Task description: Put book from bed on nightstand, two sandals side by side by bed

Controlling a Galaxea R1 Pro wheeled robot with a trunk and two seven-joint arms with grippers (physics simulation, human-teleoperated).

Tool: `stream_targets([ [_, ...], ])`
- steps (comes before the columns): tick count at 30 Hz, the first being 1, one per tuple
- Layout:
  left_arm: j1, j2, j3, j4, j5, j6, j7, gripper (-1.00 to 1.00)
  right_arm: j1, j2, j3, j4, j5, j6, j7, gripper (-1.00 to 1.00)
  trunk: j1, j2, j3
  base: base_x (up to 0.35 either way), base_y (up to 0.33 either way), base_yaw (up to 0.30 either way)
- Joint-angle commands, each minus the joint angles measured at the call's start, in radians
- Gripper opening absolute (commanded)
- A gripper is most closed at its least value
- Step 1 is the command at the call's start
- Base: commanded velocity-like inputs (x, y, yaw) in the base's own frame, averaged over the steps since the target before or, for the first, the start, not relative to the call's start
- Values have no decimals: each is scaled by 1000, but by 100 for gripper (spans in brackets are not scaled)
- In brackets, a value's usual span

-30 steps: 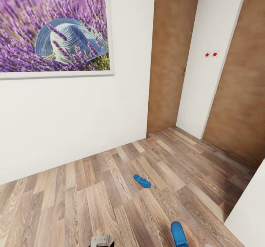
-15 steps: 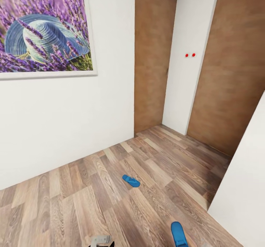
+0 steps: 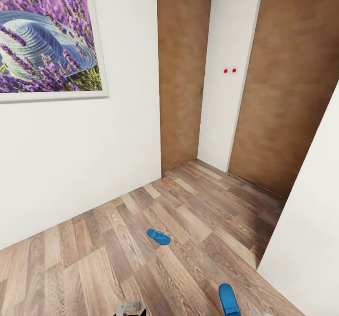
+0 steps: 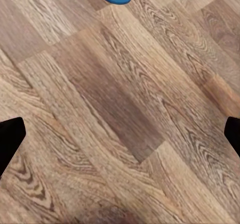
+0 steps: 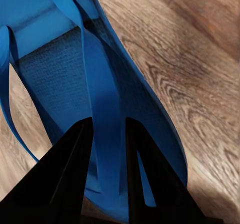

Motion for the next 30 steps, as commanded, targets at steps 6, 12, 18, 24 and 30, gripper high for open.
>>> stream_targets([
  [6, -1, 1, -4, 1, 10, -4, -2, 100, -1, 1, 8, 3, -12, 0, 9, -100, 0, 0, -1, 315, 0, -3],
  [12, -1, 1, -4, 1, 10, -4, -2, 100, -1, 0, 8, 3, -12, 0, 8, -100, 0, 0, -1, 318, 0, 0],
  [18, -1, 1, -4, 1, 10, -4, -2, 100, -1, 1, 8, 3, -12, 0, 8, -100, 0, 0, -1, 318, -33, 0],
  [24, -1, 1, -4, 1, 11, -4, -2, 100, -1, 1, 8, 3, -12, 0, 8, -100, 0, 0, -1, 318, -80, 0],
  [30, -1, 1, -4, 1, 11, -4, -2, 100, -1, 1, 8, 3, -12, 0, 8, -100, 0, 0, -1, 312, -86, 0],
])
